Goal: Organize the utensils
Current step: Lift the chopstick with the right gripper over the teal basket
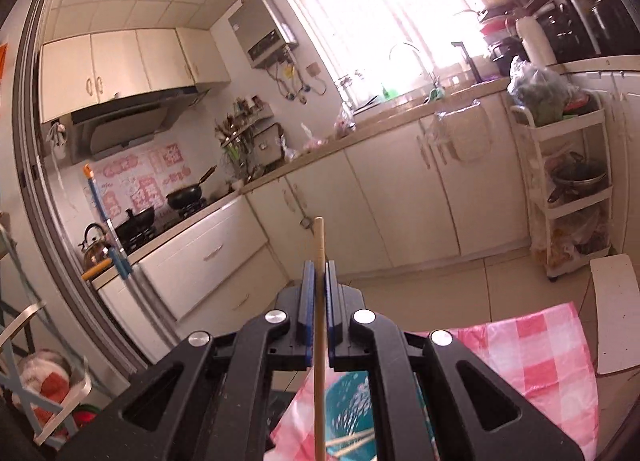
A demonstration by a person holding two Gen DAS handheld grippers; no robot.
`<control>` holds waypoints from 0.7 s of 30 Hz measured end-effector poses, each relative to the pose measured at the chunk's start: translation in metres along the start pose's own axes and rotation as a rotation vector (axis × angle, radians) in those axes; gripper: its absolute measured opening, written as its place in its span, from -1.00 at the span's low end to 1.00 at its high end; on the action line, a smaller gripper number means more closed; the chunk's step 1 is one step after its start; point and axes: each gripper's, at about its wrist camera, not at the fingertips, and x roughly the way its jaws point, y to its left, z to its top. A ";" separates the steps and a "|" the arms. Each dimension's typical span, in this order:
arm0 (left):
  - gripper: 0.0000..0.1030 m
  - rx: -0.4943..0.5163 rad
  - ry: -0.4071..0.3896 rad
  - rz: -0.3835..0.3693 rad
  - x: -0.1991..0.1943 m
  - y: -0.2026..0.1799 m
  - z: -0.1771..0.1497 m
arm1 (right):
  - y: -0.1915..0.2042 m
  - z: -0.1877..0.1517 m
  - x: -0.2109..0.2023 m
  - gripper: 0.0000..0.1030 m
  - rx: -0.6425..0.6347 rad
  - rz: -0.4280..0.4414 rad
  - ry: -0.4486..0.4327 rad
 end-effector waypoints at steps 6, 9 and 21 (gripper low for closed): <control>0.76 -0.009 0.007 -0.005 0.003 0.001 0.000 | -0.002 -0.001 0.041 -0.89 -0.009 -0.129 -0.095; 0.76 -0.014 0.009 -0.008 0.004 0.001 0.000 | -0.001 -0.011 0.061 -0.89 -0.049 -0.173 -0.098; 0.77 -0.027 0.032 -0.010 0.011 0.002 0.001 | -0.005 -0.035 0.086 -0.88 -0.127 -0.219 -0.022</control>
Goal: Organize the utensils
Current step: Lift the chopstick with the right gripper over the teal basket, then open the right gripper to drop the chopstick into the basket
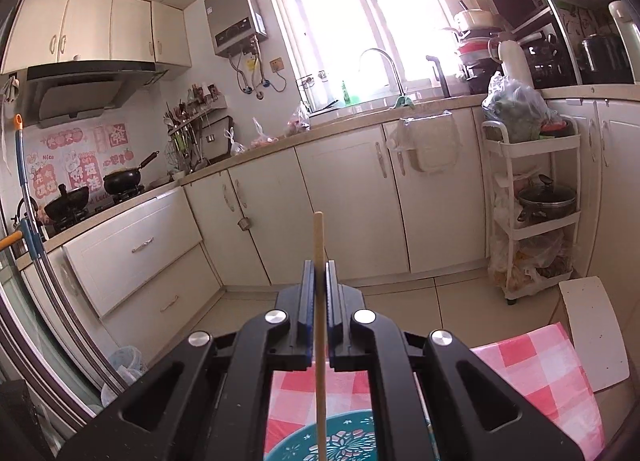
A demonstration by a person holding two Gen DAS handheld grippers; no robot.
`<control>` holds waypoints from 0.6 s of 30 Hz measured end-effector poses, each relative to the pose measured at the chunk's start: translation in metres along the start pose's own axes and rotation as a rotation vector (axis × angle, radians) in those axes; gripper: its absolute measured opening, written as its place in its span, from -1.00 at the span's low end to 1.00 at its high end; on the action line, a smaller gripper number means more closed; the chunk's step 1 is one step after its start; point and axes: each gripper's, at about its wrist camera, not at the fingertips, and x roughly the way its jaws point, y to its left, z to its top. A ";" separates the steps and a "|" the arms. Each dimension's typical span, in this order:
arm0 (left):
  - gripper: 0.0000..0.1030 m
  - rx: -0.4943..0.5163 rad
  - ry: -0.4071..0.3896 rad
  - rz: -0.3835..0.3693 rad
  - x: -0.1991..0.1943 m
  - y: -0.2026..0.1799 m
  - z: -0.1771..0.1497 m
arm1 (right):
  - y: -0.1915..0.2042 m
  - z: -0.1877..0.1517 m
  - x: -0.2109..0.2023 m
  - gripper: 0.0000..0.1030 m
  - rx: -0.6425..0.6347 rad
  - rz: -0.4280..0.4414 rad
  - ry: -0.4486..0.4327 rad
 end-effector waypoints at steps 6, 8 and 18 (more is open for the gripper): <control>0.78 0.003 0.006 0.006 0.002 0.000 0.000 | 0.002 0.004 -0.007 -0.88 -0.054 0.001 0.005; 0.78 -0.002 0.008 0.006 0.002 0.001 0.000 | 0.003 0.005 -0.012 -0.88 -0.068 0.009 0.011; 0.78 -0.001 0.008 0.012 0.000 0.003 0.000 | 0.002 -0.005 -0.054 -0.62 -0.088 0.030 0.025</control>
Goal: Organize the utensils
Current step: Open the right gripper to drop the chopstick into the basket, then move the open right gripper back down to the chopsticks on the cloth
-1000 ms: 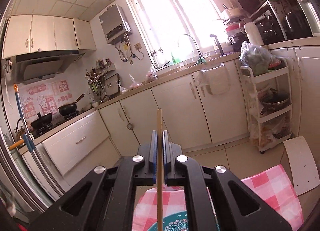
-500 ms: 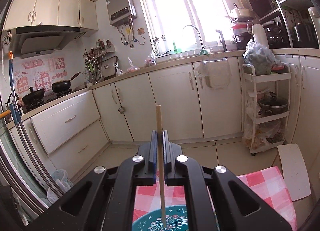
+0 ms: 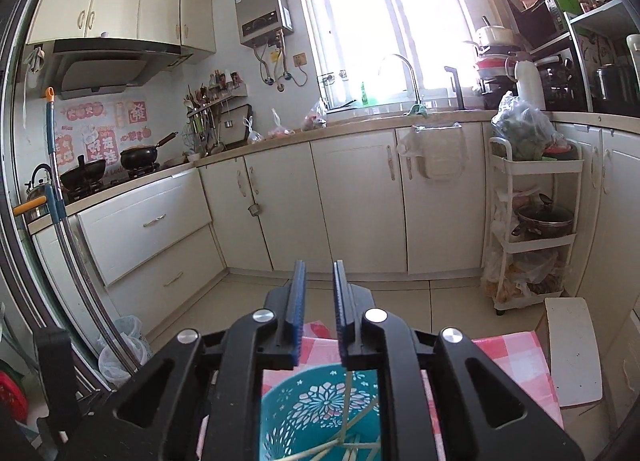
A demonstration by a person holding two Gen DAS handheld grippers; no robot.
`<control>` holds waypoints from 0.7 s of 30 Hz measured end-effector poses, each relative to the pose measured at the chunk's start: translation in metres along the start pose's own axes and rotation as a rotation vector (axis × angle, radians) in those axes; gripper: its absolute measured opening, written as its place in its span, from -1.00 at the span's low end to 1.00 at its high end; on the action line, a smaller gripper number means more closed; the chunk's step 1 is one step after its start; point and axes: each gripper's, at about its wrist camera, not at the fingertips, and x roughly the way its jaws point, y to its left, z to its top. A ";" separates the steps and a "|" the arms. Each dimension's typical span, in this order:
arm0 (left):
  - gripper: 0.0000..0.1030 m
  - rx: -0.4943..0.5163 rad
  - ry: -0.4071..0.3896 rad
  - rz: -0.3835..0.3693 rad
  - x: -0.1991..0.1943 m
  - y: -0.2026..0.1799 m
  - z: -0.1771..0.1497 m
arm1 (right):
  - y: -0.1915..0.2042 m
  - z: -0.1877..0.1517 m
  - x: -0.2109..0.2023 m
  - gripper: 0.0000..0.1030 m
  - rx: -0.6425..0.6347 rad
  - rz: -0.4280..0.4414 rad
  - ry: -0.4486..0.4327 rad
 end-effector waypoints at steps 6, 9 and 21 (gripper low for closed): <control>0.78 -0.001 -0.002 0.001 -0.001 0.000 -0.001 | 0.001 -0.016 -0.040 -0.52 -0.032 -0.009 0.001; 0.79 0.000 -0.002 0.001 -0.001 0.000 -0.001 | 0.002 -0.030 -0.058 -0.51 -0.047 -0.017 0.024; 0.81 0.019 0.001 0.008 -0.003 -0.002 -0.002 | 0.003 -0.133 -0.069 -0.43 -0.040 -0.031 0.345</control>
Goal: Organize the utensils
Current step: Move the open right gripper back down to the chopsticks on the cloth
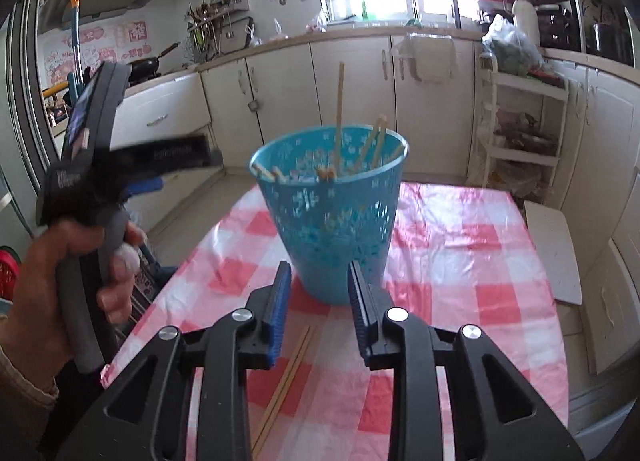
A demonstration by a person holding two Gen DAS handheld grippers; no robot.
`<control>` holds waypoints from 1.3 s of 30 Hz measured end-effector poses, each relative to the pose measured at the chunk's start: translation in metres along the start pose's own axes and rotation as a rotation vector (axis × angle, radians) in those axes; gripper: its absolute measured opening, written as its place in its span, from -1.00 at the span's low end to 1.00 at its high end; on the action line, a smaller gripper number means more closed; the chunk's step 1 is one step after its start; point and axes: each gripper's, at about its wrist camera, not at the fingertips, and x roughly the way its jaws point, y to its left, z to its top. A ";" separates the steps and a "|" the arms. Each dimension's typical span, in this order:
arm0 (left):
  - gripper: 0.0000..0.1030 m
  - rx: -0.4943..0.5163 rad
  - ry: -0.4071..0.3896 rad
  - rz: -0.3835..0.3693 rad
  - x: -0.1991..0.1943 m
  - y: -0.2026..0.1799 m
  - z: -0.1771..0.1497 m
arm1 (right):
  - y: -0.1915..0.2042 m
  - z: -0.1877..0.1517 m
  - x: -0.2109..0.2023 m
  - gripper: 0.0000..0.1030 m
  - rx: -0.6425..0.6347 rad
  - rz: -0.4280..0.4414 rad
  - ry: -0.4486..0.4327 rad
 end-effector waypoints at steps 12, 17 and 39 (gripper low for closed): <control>0.82 -0.002 0.001 0.000 0.000 0.000 -0.001 | 0.003 -0.059 0.039 -0.43 0.031 0.009 0.210; 0.83 0.003 0.002 0.002 -0.001 0.002 -0.002 | 0.007 -0.065 0.043 -0.43 0.028 0.012 0.231; 0.84 0.008 0.005 0.006 0.000 0.003 -0.003 | 0.009 -0.078 0.053 -0.64 -0.062 -0.060 0.279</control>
